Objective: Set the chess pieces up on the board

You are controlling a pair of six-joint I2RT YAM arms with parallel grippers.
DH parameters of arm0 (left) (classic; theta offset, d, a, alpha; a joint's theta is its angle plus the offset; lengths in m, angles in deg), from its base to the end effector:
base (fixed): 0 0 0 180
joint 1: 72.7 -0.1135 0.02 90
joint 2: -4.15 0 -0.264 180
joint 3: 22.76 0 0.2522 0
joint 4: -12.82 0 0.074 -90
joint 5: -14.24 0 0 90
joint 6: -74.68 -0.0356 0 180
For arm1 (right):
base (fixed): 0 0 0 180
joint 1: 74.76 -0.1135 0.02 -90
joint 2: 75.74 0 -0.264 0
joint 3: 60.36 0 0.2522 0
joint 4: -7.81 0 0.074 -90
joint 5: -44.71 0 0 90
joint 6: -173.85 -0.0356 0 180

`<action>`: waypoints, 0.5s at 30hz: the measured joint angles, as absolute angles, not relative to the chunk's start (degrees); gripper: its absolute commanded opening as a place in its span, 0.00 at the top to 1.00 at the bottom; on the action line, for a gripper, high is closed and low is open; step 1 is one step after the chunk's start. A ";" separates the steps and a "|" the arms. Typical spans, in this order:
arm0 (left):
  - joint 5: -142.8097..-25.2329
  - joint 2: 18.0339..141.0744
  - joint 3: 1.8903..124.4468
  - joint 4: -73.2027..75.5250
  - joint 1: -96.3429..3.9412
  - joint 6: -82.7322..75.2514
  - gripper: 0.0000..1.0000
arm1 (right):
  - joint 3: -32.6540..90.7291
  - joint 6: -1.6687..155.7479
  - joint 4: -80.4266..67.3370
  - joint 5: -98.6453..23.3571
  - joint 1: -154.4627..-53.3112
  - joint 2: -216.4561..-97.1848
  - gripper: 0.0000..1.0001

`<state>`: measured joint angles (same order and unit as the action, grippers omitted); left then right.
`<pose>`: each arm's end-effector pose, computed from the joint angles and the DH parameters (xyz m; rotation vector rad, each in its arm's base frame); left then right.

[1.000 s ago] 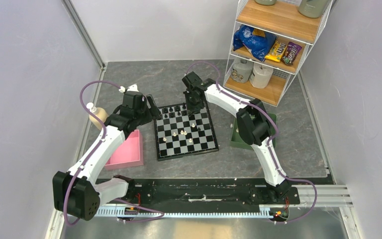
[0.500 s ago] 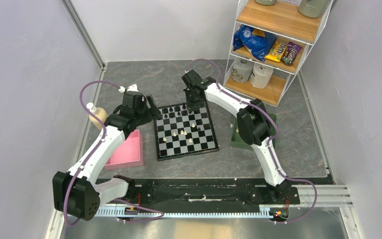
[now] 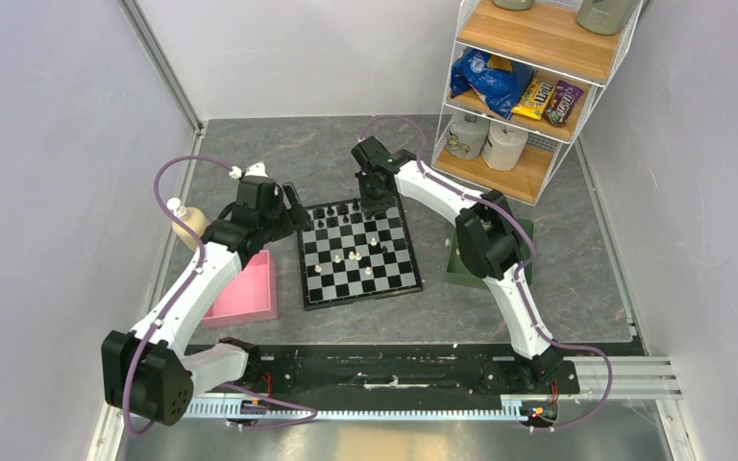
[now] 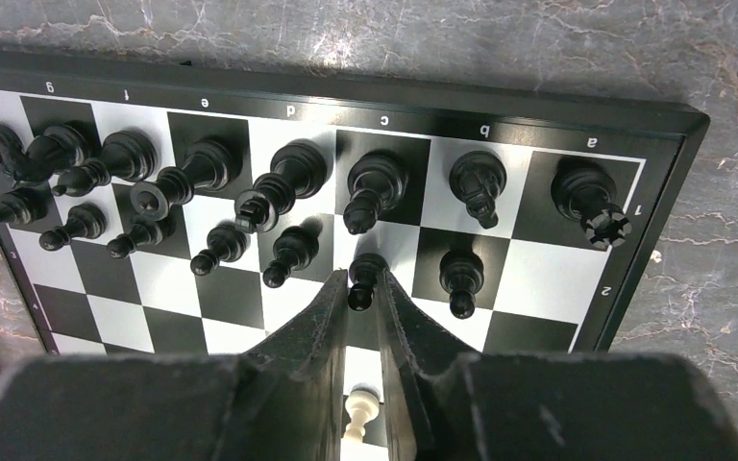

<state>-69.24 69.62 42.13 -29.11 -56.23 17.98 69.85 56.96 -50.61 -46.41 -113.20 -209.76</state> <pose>0.2344 -0.0651 0.2772 -0.3981 2.2928 -0.3104 0.3969 0.3141 0.1896 -0.2655 2.6901 0.3384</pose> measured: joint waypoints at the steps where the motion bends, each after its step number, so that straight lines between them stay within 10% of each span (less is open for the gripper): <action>1: -69.24 69.62 42.13 -29.11 -56.23 17.98 0.17 | 69.85 56.98 -50.64 -46.39 -113.15 -209.76 0.74; 15: -69.26 69.62 42.13 -29.11 -56.23 17.98 0.17 | 61.04 58.38 -49.72 -43.57 -113.17 -200.27 0.65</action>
